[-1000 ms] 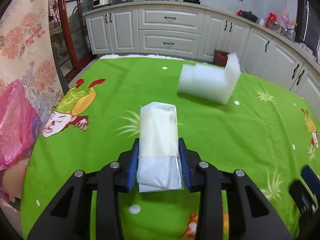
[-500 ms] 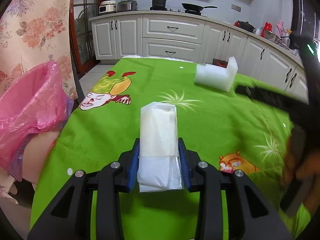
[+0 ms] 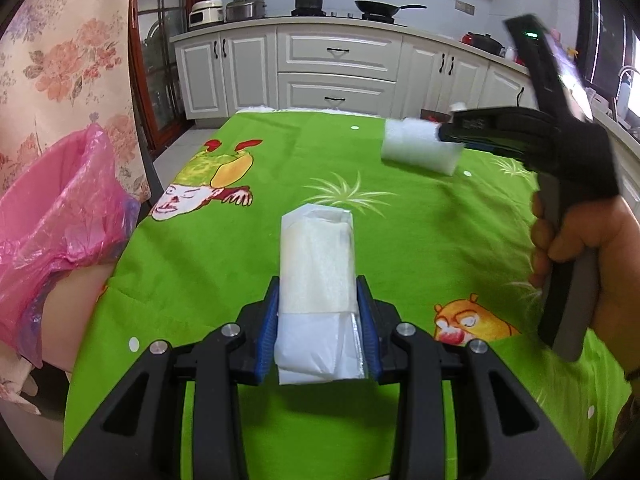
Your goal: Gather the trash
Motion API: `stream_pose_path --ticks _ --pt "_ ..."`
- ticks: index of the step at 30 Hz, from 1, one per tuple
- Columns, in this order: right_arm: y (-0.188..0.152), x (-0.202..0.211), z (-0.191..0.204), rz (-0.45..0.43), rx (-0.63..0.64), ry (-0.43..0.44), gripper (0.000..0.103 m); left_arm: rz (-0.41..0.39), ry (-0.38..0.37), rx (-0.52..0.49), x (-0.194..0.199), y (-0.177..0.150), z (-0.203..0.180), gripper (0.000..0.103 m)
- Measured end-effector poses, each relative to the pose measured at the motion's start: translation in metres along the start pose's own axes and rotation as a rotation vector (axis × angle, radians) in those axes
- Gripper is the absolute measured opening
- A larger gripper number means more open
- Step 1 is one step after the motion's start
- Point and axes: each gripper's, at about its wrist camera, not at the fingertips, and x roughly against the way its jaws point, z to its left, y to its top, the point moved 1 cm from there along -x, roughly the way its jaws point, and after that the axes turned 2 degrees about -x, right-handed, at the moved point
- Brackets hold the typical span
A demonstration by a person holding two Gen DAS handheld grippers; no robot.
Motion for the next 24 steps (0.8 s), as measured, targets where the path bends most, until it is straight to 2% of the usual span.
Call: stream_pose_path --ticks 1,9,18,24 --pt "-0.003 0.006 0.000 -0.009 0.000 0.002 0.018 0.002 0.001 0.004 0.000 0.000 0.001 0.035" --pt "-0.046 0.063 -0.010 -0.072 -0.053 -0.013 0.016 -0.019 0.018 0.011 0.004 -0.001 0.002 0.035" --pt "-0.099 0.119 -0.021 -0.061 -0.039 -0.008 0.016 -0.084 0.009 0.030 0.020 -0.005 0.003 0.035" --pt "-0.128 0.153 -0.023 -0.068 -0.007 0.006 0.016 -0.119 0.000 0.010 0.051 -0.025 -0.008 0.035"
